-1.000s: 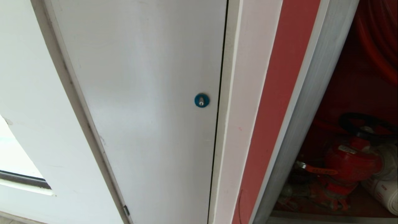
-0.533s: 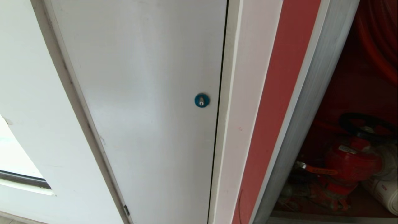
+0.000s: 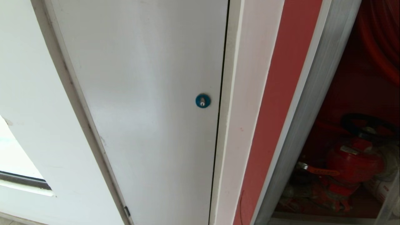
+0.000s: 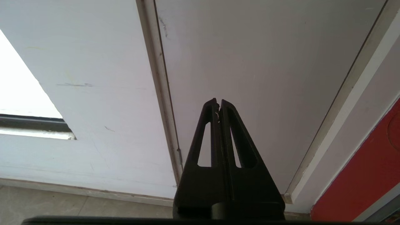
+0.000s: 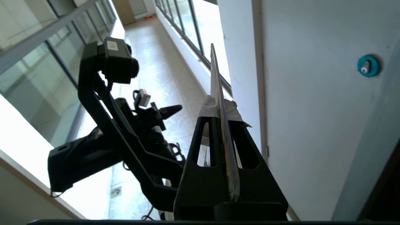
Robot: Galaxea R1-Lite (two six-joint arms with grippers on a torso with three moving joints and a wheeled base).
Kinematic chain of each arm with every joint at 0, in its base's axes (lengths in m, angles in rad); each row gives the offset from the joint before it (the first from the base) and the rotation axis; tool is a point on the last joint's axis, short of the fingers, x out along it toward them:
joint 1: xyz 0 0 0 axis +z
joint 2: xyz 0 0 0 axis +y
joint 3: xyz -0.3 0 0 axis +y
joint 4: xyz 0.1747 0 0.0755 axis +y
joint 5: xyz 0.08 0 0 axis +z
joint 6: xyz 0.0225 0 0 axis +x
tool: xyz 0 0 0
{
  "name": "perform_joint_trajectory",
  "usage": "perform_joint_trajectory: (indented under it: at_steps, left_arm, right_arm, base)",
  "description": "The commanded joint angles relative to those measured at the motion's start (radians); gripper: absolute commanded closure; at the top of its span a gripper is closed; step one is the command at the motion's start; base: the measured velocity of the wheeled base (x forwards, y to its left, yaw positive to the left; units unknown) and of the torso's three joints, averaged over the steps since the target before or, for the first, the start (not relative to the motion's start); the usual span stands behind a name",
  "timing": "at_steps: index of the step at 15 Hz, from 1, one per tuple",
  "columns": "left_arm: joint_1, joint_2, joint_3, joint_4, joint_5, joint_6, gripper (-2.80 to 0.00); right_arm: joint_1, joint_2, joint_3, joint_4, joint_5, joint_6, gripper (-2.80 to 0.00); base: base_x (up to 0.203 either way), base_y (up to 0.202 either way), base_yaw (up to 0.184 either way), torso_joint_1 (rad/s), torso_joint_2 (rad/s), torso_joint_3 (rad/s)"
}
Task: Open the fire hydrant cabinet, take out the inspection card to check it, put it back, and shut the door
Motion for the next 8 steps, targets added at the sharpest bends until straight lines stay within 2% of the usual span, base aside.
perform_joint_trajectory:
  at_steps: [1,4,8]
  left_arm:
    - [0.000,0.001,0.000,0.000,0.001,0.000,0.00]
    - [0.000,0.001,0.000,0.001,-0.001,0.000,0.00]
    - [0.000,0.001,0.000,0.001,-0.001,0.000,0.00]
  right_arm:
    - [0.030,0.054,0.039,-0.124,0.020,0.064,0.00]
    - [0.110,0.111,0.089,-0.264,0.022,0.120,0.00]
    - [0.146,0.213,0.094,-0.340,0.023,0.120,0.00]
  base:
    - [0.000,0.000,0.000,0.000,0.00,0.000]
    - [0.000,0.000,0.000,0.000,0.00,0.000]
    - [0.000,0.000,0.000,0.000,0.00,0.000]
